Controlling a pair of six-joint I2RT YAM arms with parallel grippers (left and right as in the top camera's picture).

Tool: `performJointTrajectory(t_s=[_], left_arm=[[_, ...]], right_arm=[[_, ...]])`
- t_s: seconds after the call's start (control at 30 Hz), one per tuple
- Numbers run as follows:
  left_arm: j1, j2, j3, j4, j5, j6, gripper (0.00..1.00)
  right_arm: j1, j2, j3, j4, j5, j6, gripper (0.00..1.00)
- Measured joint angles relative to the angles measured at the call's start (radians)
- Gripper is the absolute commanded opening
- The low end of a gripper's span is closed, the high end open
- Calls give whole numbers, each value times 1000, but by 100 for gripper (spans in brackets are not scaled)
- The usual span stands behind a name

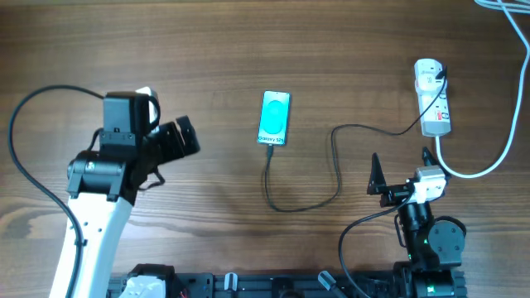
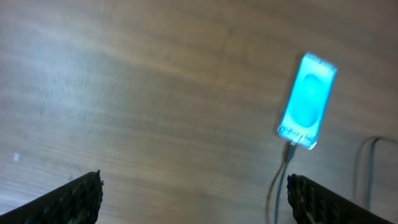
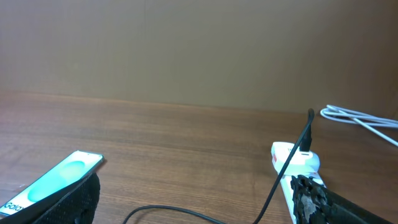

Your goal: Plug charger to phone and switch on socket

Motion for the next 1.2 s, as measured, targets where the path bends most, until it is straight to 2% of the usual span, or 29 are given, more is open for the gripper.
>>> performJointTrajectory(t_s=[0.3,0.53,0.7,0.87,1.2], left_arm=[[0,-126,-53,-4,0,0,100],[0,-228,-237,131,0,0,100],[0,-328,-306,190,2,4,100],[0,-414,-368,281,41,67,100],[0,-623,-518,364,61,92,100]], right_arm=[[0,0,0,0,0,0,100],[0,0,0,0,0,0,100],[0,0,0,0,0,0,100],[0,0,0,0,0,0,100],[0,0,0,0,0,0,100]])
